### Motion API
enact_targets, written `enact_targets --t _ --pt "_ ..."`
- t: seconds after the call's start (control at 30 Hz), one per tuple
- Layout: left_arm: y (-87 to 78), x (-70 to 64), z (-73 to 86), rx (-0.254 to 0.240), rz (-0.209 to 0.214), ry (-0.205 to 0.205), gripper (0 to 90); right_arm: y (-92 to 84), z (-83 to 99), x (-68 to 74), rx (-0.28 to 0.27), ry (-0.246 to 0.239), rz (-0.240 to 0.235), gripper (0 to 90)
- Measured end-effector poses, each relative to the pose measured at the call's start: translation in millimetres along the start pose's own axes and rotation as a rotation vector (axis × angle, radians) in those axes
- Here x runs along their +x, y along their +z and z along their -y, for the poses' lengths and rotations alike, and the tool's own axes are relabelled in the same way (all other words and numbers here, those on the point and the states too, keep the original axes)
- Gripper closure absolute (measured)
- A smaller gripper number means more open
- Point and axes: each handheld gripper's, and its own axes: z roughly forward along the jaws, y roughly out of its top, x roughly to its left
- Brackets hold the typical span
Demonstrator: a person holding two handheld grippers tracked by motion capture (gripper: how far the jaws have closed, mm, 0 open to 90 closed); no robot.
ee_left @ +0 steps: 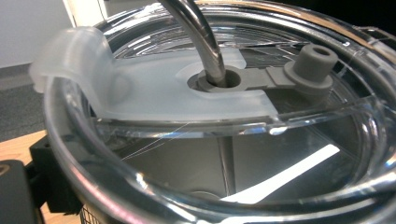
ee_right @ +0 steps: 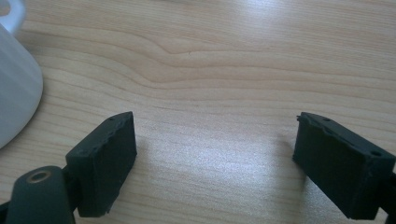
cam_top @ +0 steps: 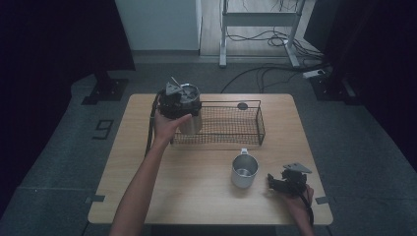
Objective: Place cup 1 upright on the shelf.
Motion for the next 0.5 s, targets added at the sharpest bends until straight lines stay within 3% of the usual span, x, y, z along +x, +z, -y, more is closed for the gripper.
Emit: enact_targets --t 0.5 --pt "22.3 0.2 -1.2 0.012 -0.016 -0.011 4.1 0.0 0.0 0.0 0.0 0.0 0.001 12.8"
